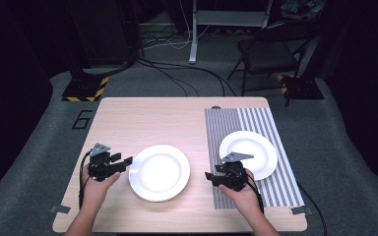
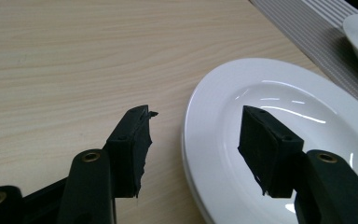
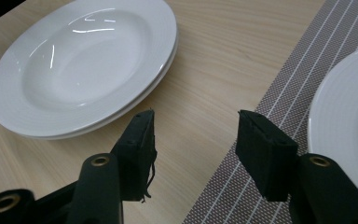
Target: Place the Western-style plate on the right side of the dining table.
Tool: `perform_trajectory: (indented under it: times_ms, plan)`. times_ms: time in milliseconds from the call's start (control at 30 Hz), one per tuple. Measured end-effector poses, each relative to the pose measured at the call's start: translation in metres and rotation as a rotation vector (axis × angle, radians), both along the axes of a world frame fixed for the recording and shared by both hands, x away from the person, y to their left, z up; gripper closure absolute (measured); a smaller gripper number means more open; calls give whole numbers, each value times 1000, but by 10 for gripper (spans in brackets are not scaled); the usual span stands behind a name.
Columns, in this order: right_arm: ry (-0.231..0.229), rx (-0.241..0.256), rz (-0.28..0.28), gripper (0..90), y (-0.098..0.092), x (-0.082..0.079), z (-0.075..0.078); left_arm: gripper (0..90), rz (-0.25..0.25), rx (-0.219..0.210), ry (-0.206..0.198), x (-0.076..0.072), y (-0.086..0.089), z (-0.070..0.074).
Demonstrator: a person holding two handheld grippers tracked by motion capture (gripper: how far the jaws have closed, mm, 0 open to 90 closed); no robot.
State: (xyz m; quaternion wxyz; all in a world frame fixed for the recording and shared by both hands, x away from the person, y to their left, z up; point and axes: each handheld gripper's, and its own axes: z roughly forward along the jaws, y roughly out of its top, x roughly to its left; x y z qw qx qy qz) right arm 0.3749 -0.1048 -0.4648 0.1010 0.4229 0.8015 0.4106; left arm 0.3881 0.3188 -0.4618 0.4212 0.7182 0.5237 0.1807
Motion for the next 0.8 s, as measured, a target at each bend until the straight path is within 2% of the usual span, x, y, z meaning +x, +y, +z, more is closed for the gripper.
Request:
perform_trajectory:
  times_ms: [67, 267, 367, 433, 567, 800]
  plan:
    - [6, -10, 10, 464, 2, 0, -5, 432, 7, 14, 0, 0, 3, -5]
    - [-21, -38, 37, 464, 5, 0, -16, 432, 44, 34, 25, 3, 15, -19]
    - [-39, -45, 46, 481, 5, -1, -22, 432, 63, 15, 39, 4, 22, -25]
    - [-26, -43, 53, 483, 5, -1, -24, 432, 70, 10, 45, 6, 25, -28]
    - [-20, -56, 62, 483, 7, -3, -31, 432, 84, 45, 44, 9, 28, -33]
    - [-45, -70, 77, 464, 10, -5, -37, 418, 98, 79, 52, 15, 31, -43]
